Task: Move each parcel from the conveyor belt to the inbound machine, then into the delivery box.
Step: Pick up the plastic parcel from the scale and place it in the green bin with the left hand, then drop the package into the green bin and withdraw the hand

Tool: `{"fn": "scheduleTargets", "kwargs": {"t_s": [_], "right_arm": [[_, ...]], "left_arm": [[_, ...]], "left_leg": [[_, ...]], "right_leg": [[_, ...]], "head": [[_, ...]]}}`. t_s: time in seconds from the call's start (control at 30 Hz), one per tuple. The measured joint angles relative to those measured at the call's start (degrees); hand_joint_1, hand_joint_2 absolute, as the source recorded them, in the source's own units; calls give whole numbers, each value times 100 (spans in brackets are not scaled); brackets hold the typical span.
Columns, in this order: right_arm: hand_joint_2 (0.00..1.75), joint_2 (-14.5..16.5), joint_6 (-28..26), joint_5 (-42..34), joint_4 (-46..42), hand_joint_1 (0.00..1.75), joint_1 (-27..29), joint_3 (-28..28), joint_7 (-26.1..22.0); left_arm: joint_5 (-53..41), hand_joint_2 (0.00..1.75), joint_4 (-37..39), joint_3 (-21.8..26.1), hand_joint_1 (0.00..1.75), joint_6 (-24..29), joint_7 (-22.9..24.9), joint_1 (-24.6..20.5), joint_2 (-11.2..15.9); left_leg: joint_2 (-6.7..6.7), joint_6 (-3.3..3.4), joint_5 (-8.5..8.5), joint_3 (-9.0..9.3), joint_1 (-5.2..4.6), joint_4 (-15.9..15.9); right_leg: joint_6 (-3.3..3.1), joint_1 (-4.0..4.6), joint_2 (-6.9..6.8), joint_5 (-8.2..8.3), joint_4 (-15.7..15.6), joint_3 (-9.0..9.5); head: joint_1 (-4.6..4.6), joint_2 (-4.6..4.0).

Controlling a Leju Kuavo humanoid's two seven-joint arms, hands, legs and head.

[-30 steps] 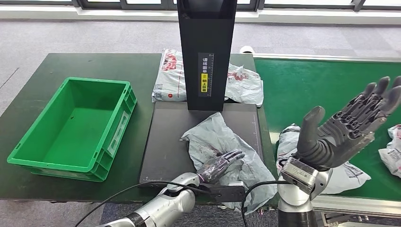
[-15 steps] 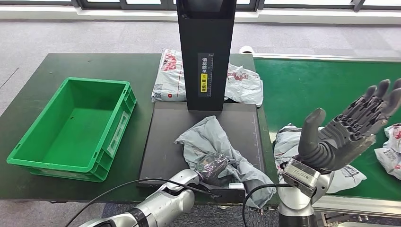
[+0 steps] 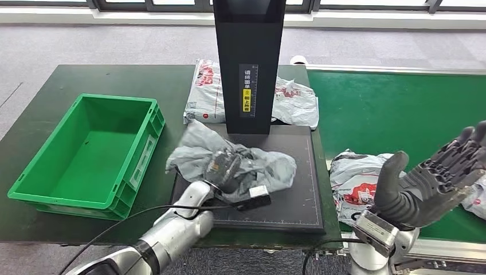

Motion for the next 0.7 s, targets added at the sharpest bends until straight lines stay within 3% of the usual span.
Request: {"fn": "scheduleTargets", "kwargs": {"t_s": [0.1, 0.23, 0.37, 0.43, 0.6, 0.7], "right_arm": [[175, 1, 0, -210, -97, 0, 308, -215, -170], [175, 1, 0, -259, -152, 0, 509, -388, -205], [175, 46, 0, -143, -153, 0, 589, -498, -207], [175, 95, 0, -77, -152, 0, 641, -547, -205], [175, 174, 0, 9, -148, 0, 718, -640, -196], [175, 190, 0, 93, -131, 0, 728, -657, -69]], "left_arm": [[-893, 175, -1238, 973, 175, 460, 265, 240, 450], [-1232, 175, -2489, 1991, 175, 627, 117, 520, 788], [-1325, 175, -3543, 3135, 175, 677, -945, 813, 747], [-1320, 175, -3905, 3711, 175, 686, -1241, 903, 687], [-1551, 175, -4346, 4632, 175, 685, -1204, 1045, 627], [-2146, 175, -4278, 4913, 175, 685, -502, 1039, 688]], "left_leg": [[6, -3, -2, 0, 1, -2], [6, -4, -3, -3, 2, -4], [7, -4, -3, -5, 2, -3], [9, -4, -4, -4, 1, -3], [5, -4, -3, -4, 3, -3], [4, -5, -3, -2, 4, -4]], "right_leg": [[-5, 1, 7, -4, 2, -6], [-7, 1, 7, -7, 2, -8], [-8, 0, 6, -8, 1, -7], [-8, -1, 9, -8, 0, -9], [-8, 2, 0, -8, 1, -8], [-9, 2, -1, -9, 1, -5]], "head": [[-1, 0], [-1, 0], [1, 0], [-1, 0], [-2, 0], [-1, 0]]}}
